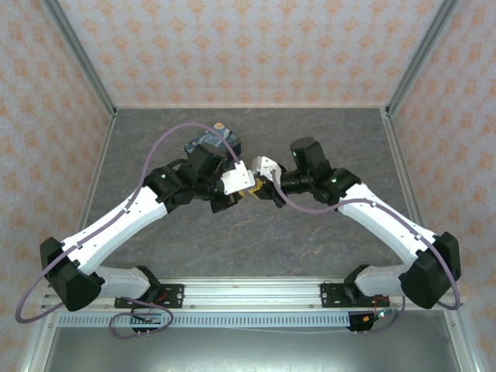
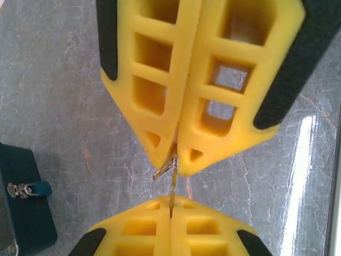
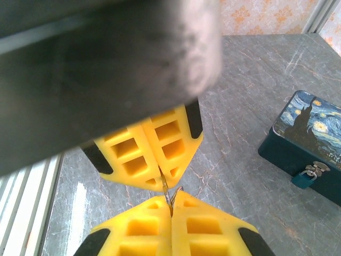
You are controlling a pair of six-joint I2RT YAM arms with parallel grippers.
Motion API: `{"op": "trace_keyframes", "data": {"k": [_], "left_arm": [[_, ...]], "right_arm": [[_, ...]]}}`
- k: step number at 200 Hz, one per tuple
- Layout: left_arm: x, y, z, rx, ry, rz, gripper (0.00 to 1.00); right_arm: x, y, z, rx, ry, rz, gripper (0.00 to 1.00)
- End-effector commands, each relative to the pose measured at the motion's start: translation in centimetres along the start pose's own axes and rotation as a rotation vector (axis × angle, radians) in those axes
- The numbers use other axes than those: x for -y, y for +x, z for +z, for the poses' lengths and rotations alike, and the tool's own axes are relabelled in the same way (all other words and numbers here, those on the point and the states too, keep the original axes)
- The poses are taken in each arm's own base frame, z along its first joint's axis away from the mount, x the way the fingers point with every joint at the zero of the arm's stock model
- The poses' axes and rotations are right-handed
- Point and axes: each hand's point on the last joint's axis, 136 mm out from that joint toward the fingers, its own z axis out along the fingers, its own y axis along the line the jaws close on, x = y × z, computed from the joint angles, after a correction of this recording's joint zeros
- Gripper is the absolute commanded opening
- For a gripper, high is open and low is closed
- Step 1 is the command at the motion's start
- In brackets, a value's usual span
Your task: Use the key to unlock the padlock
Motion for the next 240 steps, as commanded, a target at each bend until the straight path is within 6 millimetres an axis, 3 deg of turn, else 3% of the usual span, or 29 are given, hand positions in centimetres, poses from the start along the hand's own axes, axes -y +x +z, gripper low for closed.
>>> {"op": "trace_keyframes", "data": {"k": [1, 33, 55, 93, 122, 147, 153, 188, 240], "left_arm": [[-0.3, -0.9, -0.9, 0.021, -0.025, 0.027, 0.0], [-0.5, -1.1, -1.1, 0.032, -0.037, 0.028, 0.0], [-0.8, -1.4, -1.7, 0.061, -0.073, 0.021, 0.27], [-2.1, -2.3, -4.0, 0.237, -0.148, -0.05, 0.52], [-6.9, -1.5, -6.4, 0.408, -0.363, -0.268, 0.73], [-12.8, 1.5, -7.6, 0.463, -0.618, -0.583, 0.99], [-14.0, 2.5, -7.8, 0.448, -0.679, -0.66, 1.0], [-18.5, 4.7, -4.9, 0.305, -0.68, -0.948, 1.0], [-23.8, 5.9, 3.0, 0.071, -0.612, -1.148, 1.0]], "right_arm": [[-0.5, 0.4, -0.4, -0.038, -0.007, -0.01, 0.0], [-0.5, 0.5, -0.5, -0.045, -0.001, -0.002, 0.0], [-0.3, 0.7, -0.8, -0.047, 0.033, 0.014, 0.0], [1.1, 1.4, -2.4, 0.011, 0.156, 0.102, 0.0], [3.5, 2.6, -4.4, 0.07, 0.309, 0.225, 0.0], [4.9, 3.5, -5.7, 0.128, 0.433, 0.329, 0.0], [5.0, 3.6, -5.8, 0.139, 0.449, 0.353, 0.0], [5.0, 4.4, -6.6, 0.178, 0.504, 0.446, 0.0], [4.8, 5.6, -8.1, 0.166, 0.583, 0.533, 0.0]]}}
